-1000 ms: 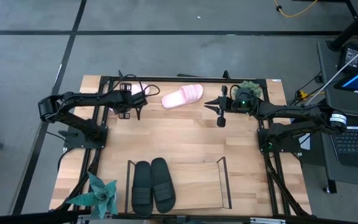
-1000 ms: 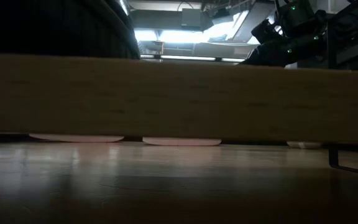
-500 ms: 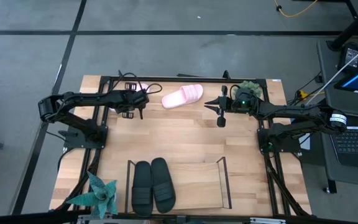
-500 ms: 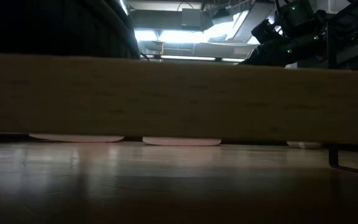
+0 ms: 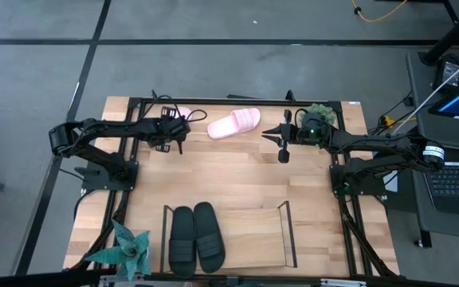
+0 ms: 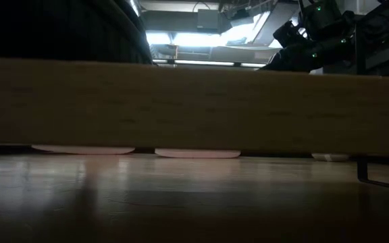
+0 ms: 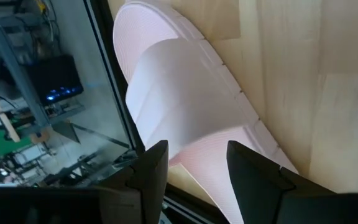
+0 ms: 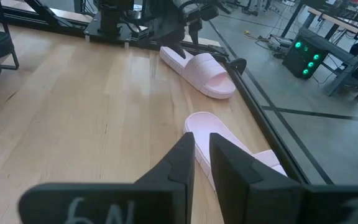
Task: Pick and place slides into the shelf
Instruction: Put the right pink slide on the shelf
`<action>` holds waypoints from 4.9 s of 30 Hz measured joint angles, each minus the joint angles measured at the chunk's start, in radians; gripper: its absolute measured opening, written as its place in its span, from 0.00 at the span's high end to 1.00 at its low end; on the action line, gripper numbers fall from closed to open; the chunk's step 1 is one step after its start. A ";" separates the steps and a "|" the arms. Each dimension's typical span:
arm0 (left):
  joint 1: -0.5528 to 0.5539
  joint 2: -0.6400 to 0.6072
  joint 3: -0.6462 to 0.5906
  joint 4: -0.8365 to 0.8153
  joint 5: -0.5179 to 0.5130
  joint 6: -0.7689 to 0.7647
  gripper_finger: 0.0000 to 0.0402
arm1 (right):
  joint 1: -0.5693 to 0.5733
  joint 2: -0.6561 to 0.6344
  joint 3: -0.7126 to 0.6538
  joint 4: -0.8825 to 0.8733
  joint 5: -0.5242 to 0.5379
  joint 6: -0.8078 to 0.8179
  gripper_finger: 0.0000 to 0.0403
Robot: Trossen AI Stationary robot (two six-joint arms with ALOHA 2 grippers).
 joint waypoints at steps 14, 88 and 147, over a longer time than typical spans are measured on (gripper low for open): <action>0.077 0.000 -0.017 0.068 -0.002 0.040 0.61 | 0.000 0.000 0.000 0.001 0.000 0.000 0.87; -0.257 -0.179 0.410 -0.134 -0.018 -0.617 1.00 | 0.000 0.000 0.000 0.001 0.000 0.001 0.87; -0.365 0.152 0.377 -0.207 0.051 -0.582 0.53 | 0.000 0.000 0.000 -0.017 -0.001 0.002 0.87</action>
